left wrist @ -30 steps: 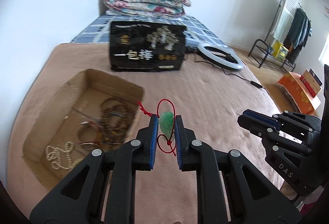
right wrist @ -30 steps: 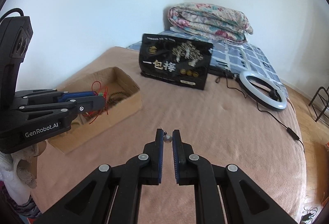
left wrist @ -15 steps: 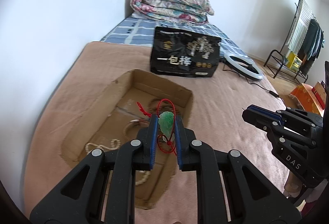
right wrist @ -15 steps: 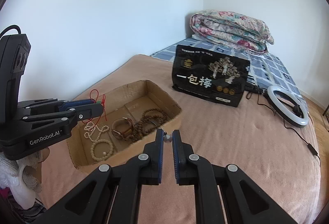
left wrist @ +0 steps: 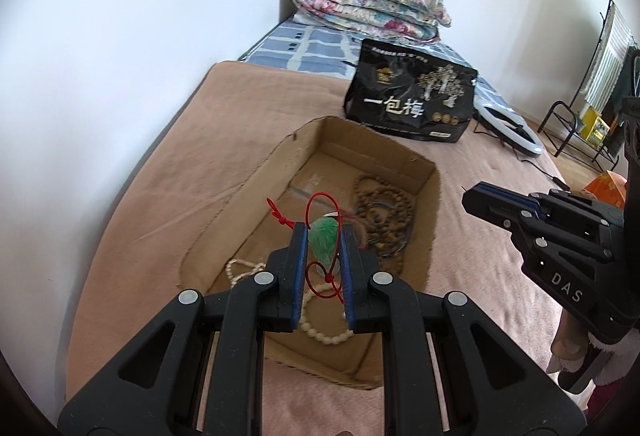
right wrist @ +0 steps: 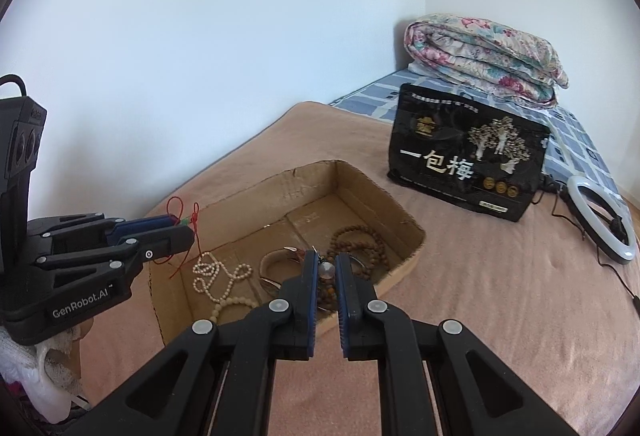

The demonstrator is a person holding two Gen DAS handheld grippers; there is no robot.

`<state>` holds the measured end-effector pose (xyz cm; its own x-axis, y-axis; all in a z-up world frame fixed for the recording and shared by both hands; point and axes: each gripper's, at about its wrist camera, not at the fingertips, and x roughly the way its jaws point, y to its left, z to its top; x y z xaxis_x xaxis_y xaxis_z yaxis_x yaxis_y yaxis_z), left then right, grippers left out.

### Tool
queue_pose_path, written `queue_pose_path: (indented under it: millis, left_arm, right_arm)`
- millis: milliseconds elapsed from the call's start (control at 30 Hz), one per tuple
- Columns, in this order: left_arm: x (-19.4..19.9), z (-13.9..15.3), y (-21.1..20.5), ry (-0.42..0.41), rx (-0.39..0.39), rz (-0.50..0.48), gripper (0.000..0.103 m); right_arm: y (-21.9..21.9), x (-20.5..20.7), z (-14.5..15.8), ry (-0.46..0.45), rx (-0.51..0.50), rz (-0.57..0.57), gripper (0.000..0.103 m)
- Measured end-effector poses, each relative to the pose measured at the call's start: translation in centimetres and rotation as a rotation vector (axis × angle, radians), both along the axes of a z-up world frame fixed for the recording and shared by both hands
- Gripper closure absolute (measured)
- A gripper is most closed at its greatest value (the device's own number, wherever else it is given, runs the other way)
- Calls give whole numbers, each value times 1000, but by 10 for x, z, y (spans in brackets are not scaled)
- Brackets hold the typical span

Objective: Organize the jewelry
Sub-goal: 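Open the left gripper releasing the pendant while the right gripper releases the pearl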

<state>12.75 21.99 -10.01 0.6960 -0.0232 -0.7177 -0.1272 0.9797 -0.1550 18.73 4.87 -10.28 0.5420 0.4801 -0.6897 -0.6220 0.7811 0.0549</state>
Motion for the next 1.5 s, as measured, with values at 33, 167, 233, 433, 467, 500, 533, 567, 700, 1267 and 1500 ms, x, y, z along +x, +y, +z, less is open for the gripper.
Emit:
queue_pose_path:
  millis: [33, 167, 233, 433, 467, 500, 533, 567, 700, 1267, 1500]
  left_arm:
    - [-1, -1, 3, 5, 1, 2, 89]
    - [-3, -7, 11, 22, 0, 16, 89]
    - [-3, -9, 15, 31, -8, 13, 89]
    - [-6, -12, 22, 42, 2, 18, 89]
    - [-5, -13, 22, 46, 0, 16, 89]
    - [-6, -13, 23, 47, 1, 16, 89]
    - [-6, -13, 23, 45, 5, 18, 89]
    - [-6, -13, 23, 47, 9, 19, 89]
    - [-5, -16, 24, 61, 12, 23, 87]
    - [-5, -11, 21, 37, 21, 58, 39]
    - [-15, 2, 18, 1, 23, 77, 39]
  right_arm:
    - [3, 1, -2, 5, 2, 4, 97]
    - [16, 5, -10, 24, 7, 17, 97]
    - [22, 6, -14, 30, 6, 23, 97]
    - [30, 11, -22, 54, 14, 24, 94]
    - [30, 11, -22, 58, 15, 22, 88]
    - [30, 12, -22, 55, 15, 16, 84]
    - [30, 12, -23, 49, 9, 7, 78]
    - [31, 13, -24, 47, 6, 2, 75]
    - [28, 15, -24, 38, -4, -31, 67]
    - [12, 13, -7, -26, 5, -117, 13]
    - [4, 1, 6, -49, 4, -115, 13]
